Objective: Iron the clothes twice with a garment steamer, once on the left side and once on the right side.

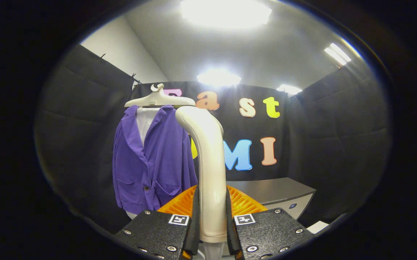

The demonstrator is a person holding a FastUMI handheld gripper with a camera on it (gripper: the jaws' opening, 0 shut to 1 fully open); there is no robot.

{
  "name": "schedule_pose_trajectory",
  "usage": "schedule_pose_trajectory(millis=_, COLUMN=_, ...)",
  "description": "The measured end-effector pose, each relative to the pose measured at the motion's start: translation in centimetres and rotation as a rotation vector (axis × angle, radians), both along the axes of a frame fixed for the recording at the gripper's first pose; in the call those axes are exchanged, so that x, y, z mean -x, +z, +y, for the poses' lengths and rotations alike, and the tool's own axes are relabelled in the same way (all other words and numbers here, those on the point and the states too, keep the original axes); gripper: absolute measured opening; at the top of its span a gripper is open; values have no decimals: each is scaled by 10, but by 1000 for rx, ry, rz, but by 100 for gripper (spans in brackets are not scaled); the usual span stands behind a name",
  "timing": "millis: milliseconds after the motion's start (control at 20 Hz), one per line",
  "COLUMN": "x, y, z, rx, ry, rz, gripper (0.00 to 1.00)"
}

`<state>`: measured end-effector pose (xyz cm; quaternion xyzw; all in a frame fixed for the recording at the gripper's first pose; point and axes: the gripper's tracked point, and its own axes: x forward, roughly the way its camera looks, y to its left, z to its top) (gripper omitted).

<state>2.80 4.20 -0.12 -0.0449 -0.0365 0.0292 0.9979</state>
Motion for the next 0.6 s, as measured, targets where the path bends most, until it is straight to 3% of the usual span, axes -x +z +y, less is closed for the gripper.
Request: schedule_pose_trajectory(millis=600, x=-6, y=-11, z=34, rx=24, ry=39, rz=25, gripper=31)
